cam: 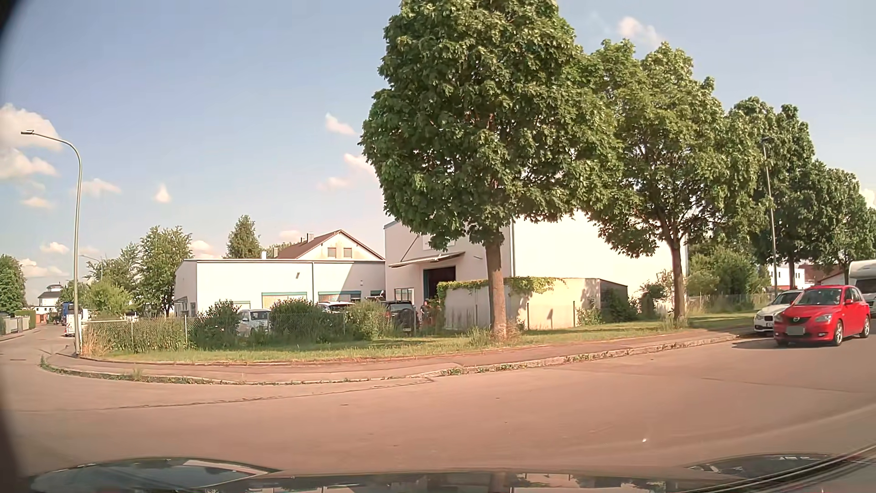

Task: Follow the waypoints while adhering to traffic rules and regulations

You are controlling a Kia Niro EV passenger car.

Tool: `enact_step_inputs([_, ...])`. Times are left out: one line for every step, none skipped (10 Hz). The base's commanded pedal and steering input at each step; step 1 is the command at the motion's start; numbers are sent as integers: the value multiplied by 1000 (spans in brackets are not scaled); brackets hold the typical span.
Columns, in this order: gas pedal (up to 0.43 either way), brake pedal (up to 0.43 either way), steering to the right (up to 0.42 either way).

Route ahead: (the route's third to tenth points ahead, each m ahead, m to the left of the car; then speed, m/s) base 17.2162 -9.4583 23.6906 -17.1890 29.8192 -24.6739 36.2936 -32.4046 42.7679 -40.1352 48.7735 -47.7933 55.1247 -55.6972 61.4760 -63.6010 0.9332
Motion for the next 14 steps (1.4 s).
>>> enact_step_inputs([169, 18, 403])
enact_step_inputs([177, 18, 423])
enact_step_inputs([197, 18, 435])
enact_step_inputs([228, 18, 443])
enact_step_inputs([240, 18, 453])
enact_step_inputs([240, 12, 462])
enact_step_inputs([197, 18, 466])
enact_step_inputs([157, 12, 466])
enact_step_inputs([157, 18, 469])
enact_step_inputs([157, 18, 479])
enact_step_inputs([157, 18, 489])
enact_step_inputs([157, 18, 497])
enact_step_inputs([157, 18, 506])
enact_step_inputs([157, 18, 510])
